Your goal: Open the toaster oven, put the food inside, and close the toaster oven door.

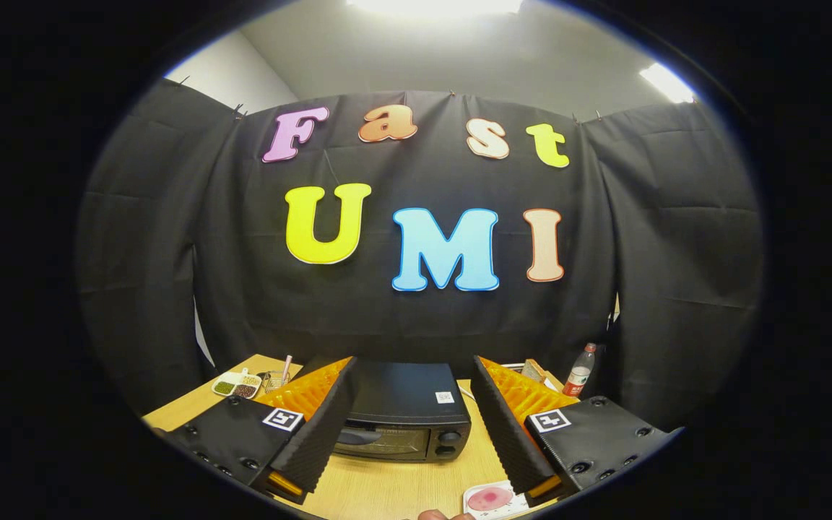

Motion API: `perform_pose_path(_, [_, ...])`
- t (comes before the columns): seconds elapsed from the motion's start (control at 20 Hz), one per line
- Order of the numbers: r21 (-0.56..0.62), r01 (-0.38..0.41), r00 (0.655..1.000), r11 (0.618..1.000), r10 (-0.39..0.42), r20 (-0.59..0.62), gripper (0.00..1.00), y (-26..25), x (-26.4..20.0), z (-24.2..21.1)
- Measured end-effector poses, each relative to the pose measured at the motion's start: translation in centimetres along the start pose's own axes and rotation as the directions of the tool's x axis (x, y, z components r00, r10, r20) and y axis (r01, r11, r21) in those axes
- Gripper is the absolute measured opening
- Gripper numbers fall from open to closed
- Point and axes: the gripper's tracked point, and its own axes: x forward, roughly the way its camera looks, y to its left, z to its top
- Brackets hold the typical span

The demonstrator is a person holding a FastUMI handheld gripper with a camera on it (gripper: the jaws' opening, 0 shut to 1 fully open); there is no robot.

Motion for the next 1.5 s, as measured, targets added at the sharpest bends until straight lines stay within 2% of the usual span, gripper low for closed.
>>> perform_pose_path(0.2, [-0.004, 0.002, 1.0, 1.0, -0.002, -0.009, 0.98, 1.4, 2.3, 0.4])
perform_pose_path(0.4, [-0.028, -0.001, 0.999, 1.0, -0.001, -0.049, 0.98, 2.8, 4.4, -1.1])
perform_pose_path(0.75, [0.004, -0.048, 0.984, 0.999, 0.048, -0.173, 0.98, 4.7, 7.6, -8.0])
perform_pose_path(1.05, [0.002, -0.102, 0.953, 0.995, 0.099, -0.285, 0.98, 7.7, 10.1, -14.1])
perform_pose_path(1.35, [0.024, -0.1, 0.933, 0.995, 0.102, -0.344, 0.98, 9.0, 11.9, -17.8])
perform_pose_path(1.5, [0.034, -0.071, 0.922, 0.997, 0.079, -0.38, 0.98, 8.6, 12.1, -19.2])
